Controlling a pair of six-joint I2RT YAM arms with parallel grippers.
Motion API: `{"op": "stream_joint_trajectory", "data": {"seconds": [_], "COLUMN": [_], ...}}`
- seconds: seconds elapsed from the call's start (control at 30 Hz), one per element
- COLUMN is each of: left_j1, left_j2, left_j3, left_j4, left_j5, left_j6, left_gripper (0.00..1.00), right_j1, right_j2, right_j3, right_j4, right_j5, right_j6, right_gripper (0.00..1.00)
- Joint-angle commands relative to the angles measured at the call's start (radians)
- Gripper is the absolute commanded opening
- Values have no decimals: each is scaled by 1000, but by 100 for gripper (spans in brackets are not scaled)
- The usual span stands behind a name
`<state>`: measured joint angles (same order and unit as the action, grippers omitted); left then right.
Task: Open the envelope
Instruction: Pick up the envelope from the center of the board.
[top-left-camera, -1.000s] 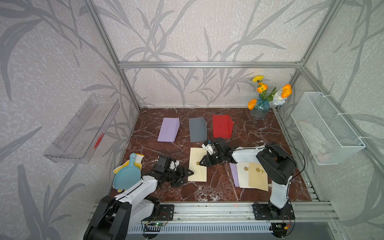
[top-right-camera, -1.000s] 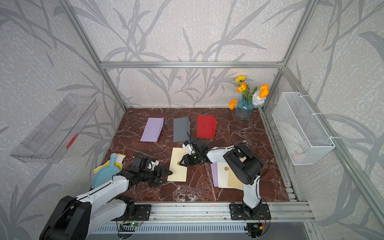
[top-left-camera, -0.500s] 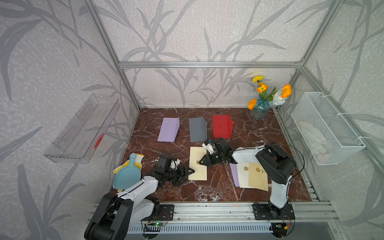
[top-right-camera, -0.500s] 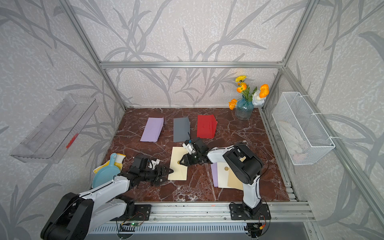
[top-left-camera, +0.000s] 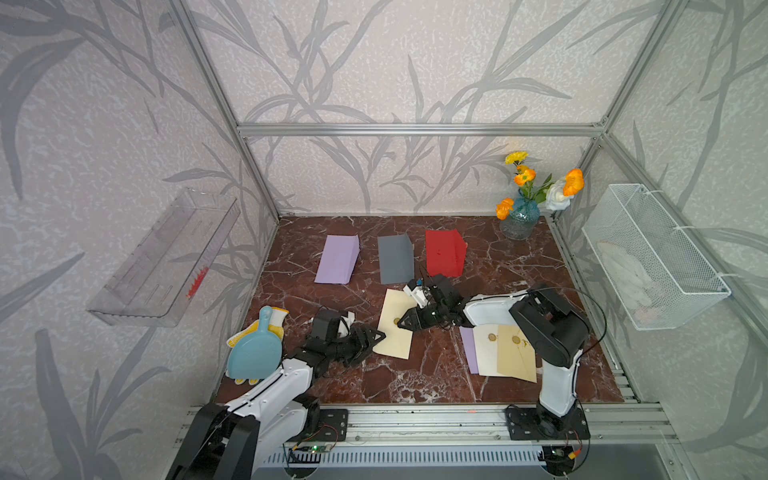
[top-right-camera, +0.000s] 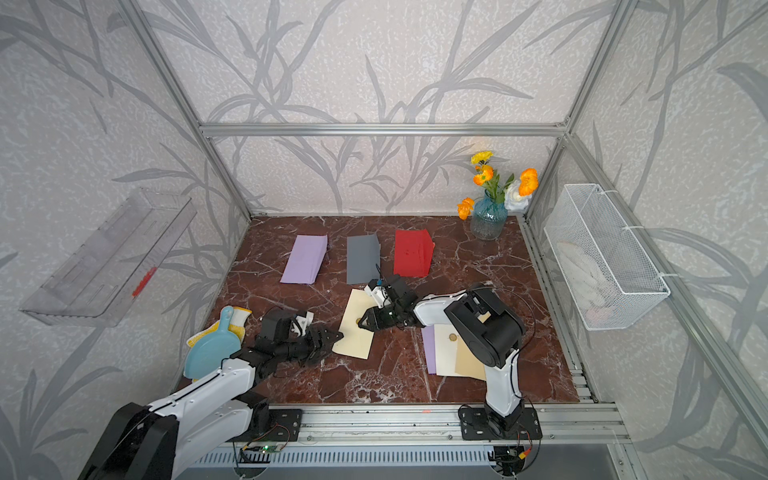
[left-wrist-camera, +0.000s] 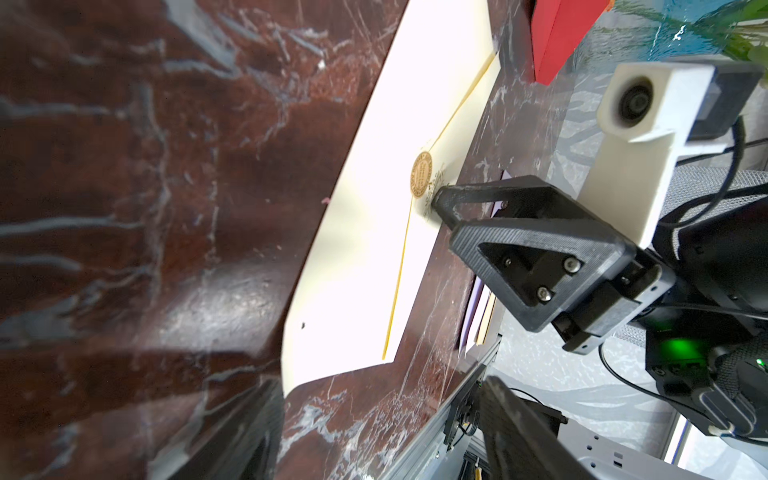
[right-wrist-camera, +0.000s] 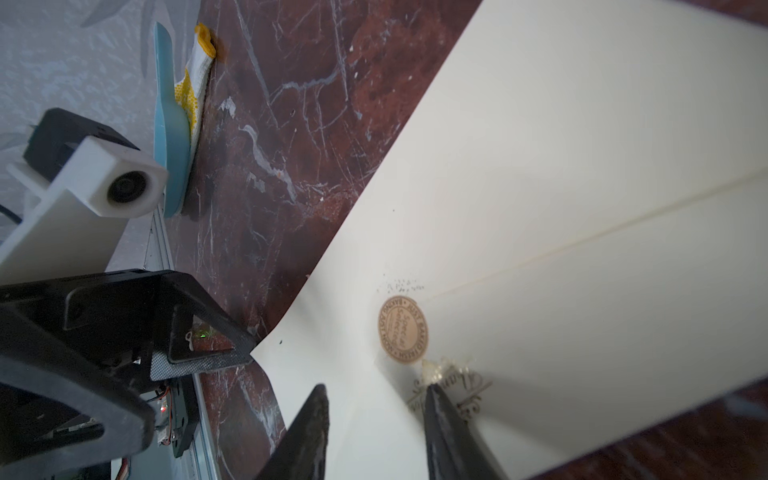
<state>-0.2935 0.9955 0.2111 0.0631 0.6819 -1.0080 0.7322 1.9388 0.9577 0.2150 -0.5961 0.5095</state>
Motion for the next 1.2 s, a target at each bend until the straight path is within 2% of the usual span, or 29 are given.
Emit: {"op": "stream_joint_trajectory", "data": {"seconds": [0.0, 0.2, 0.3, 0.63, 0.8, 0.97, 1.17], "left_j1": [-3, -3, -1, -2, -1, -2, -1], "left_j2": [-2, -53, -72, 29, 100, 202, 221], "left_j3": [23, 8, -16, 33, 28, 43, 52], "left_j4": [29, -98, -79, -170, -100, 21, 91], "left_j5": [-23, -84, -132, -150, -136, -54, -60], "left_j6": [38, 65, 59, 133, 133, 140, 155], "left_gripper": [74, 74, 75, 75, 75, 70, 67], "right_j1": [21, 22, 22, 23, 24, 23, 24], "right_j2": [64, 69, 72, 69, 75, 78, 90], "right_j3": [-32, -39, -37, -31, -25, -18, -15], "right_j4": [-111, -103, -104, -121, -130, -141, -140], "right_j5": [12, 15, 10, 14, 12, 12, 10], "right_j6": [14, 18, 18, 11, 6, 0, -2], "right_gripper": [40, 40, 39, 39, 39, 39, 39]}}
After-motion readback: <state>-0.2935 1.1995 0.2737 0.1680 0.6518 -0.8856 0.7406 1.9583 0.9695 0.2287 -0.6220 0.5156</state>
